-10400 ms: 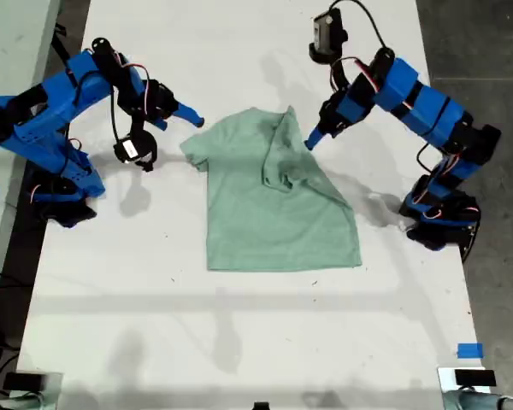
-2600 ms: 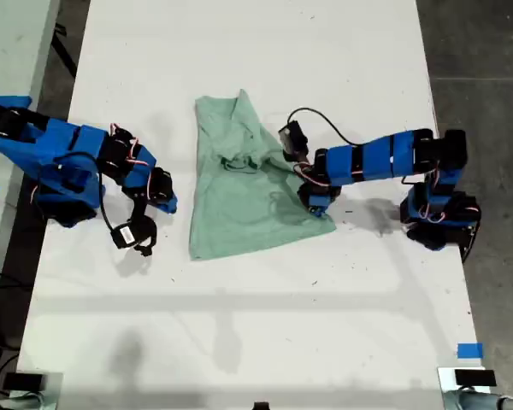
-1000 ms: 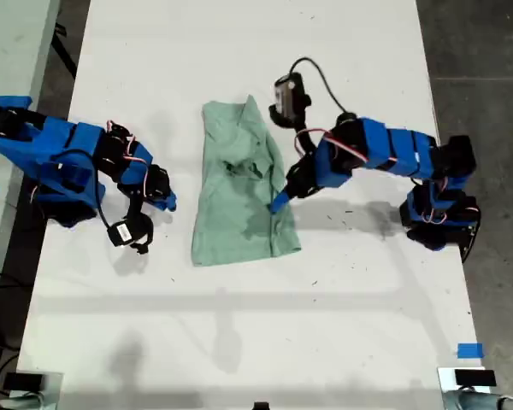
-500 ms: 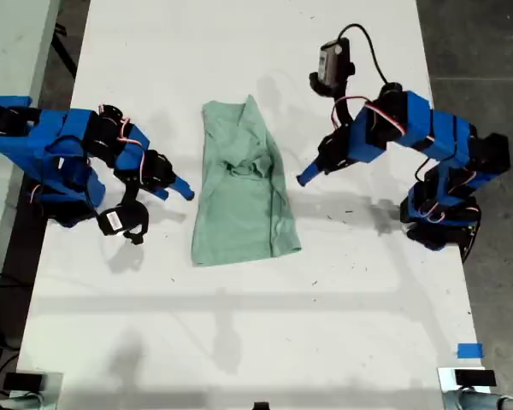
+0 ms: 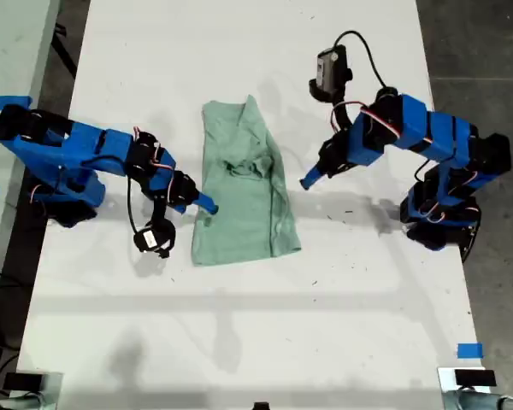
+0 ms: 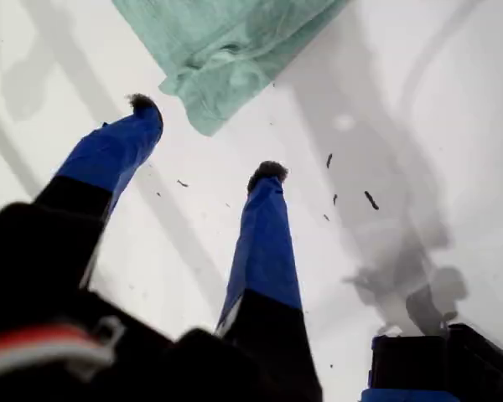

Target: Fold tshirt

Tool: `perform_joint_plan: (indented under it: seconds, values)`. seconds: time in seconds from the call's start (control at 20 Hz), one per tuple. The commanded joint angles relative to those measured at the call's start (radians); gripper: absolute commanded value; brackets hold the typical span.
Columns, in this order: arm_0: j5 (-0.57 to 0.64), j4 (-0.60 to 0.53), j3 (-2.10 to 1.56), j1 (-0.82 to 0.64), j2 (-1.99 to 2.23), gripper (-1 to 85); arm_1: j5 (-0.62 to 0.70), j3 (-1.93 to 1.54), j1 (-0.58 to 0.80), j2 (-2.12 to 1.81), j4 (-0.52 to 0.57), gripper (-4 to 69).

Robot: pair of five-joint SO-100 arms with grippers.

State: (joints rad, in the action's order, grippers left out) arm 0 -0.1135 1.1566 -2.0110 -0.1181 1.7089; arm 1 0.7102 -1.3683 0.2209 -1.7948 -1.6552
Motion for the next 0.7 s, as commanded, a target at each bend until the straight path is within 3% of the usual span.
perform_joint_plan:
  seconds: [0.0, 0.25, 0.3, 0.35, 0.65]
  values:
    - [0.009, -0.112, -0.002, -0.012, -0.064, 26.2, -0.014, -0.015, -0.012, -0.084, 0.038, 25.2]
    - [0.035, -0.202, 0.009, -0.029, -0.201, 19.3, -0.034, -0.084, -0.021, -0.135, 0.058, 25.3]
    - [0.025, -0.193, 0.003, -0.035, -0.195, 12.8, -0.038, -0.112, -0.021, -0.155, 0.069, 25.3]
    - [0.012, -0.176, 0.002, -0.043, -0.195, 1.9, -0.044, -0.143, -0.023, -0.176, 0.083, 25.3]
    - [-0.028, 0.034, -0.051, -0.064, 0.0, 0.1, -0.061, -0.262, -0.025, -0.265, 0.132, 25.2]
